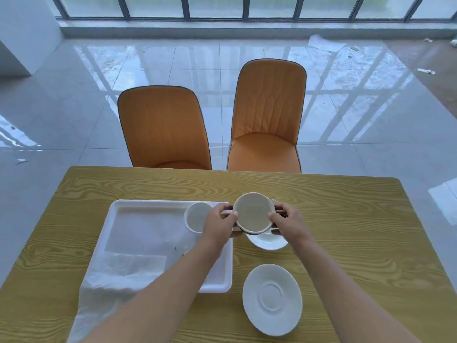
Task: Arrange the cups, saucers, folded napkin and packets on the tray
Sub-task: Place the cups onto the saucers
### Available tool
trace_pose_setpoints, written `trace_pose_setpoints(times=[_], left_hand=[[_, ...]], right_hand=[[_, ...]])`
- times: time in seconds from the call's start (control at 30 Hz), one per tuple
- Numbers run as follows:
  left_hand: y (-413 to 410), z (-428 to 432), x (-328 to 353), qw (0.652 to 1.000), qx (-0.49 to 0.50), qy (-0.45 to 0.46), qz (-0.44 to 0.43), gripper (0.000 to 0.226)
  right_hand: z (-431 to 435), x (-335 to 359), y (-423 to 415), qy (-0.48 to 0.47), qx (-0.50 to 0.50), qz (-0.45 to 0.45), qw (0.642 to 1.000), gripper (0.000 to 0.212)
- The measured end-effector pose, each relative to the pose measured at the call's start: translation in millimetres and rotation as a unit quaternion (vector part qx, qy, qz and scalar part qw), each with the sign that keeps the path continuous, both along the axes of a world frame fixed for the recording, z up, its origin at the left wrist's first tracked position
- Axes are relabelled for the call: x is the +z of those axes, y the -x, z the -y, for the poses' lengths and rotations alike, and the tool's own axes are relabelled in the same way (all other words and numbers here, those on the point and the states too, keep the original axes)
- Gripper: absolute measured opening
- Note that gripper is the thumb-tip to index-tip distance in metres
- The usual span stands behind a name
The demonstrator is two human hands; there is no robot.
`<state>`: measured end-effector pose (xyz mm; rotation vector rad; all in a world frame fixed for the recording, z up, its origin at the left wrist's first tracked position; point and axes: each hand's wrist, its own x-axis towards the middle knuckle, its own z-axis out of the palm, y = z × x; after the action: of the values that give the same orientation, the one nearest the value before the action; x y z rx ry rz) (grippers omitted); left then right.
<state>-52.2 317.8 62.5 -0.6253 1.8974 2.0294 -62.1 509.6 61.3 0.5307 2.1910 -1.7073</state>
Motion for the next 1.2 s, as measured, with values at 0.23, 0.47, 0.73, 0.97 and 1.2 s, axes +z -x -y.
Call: trace_pose_setpoints(times=[0.23,0.47,0.73,0.97,1.2], left_hand=[[11,-32,-23,1.000,-0.006,0.010,0.029,0.012],[14,-52,-37,0.999,-0.017,0.016,0.045,0.017],[16,-57,-49,0.998,-0.015,0.026,0.060,0.015],[16,-56,-57,0.998,-0.015,0.013,0.056,0.012],[14,-53,-61,0.997,-0.046,0.039,0.043,0.014]], right_hand=[[-31,-21,6,-0.001,0.010,0.027,1.000,0.013],[-48,-38,7,-0.006,0.012,0.030,0.999,0.015],[-55,-43,9,-0.045,0.050,0.021,0.998,0.015],[-53,-45,10,-0.079,0.055,0.029,0.995,0.020],[-58,-50,6,-0.038,0.056,0.038,0.997,0.017]])
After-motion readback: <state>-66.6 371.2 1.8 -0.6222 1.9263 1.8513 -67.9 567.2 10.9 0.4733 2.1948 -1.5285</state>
